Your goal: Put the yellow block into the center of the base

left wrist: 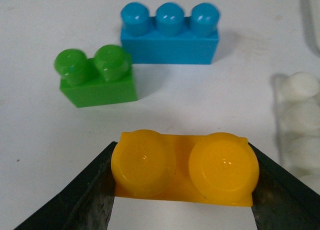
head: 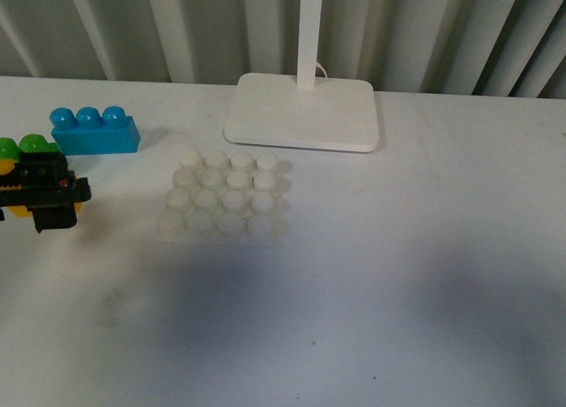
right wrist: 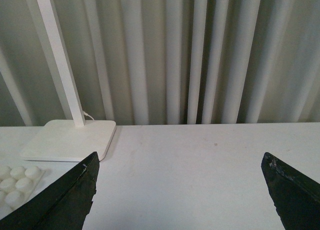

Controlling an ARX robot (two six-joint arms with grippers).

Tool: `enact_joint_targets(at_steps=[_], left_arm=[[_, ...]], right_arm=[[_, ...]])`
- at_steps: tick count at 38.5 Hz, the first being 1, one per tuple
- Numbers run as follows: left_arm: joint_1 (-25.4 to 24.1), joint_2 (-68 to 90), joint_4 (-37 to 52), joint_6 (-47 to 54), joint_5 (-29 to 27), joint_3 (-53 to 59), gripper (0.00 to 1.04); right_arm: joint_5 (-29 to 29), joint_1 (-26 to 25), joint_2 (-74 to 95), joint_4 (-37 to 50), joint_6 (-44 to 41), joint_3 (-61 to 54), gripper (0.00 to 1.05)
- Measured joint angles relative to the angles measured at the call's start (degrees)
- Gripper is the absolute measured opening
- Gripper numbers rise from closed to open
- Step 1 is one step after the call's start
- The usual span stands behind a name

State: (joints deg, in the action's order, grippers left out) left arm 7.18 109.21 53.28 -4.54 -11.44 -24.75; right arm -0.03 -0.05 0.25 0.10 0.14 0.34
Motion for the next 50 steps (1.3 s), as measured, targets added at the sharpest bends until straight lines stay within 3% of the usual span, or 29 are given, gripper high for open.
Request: enact_joint_targets(at_steps=[13,23,37,50], left_arm=[[15.23,-3.02,-8.35,-7.58,-8.61,-4.13,0.65],[22.12,-1.29,-11.74,-12.15,-12.79,-9.33,0.65],[26.27,5.51,-14.38,-14.27,-15.63,-15.41,0.65],[26.14,8.92,-14.58,-13.81,-15.56,-18.25,0.65]], right_arm=[[0.0,0.0,0.0,0.0,0.0,0.0,0.95],[0.0,0.0,0.0,0.0,0.0,0.0,0.95],[0.0,0.0,0.0,0.0,0.0,0.0,0.95],[0.0,0.0,0.0,0.0,0.0,0.0,0.95]])
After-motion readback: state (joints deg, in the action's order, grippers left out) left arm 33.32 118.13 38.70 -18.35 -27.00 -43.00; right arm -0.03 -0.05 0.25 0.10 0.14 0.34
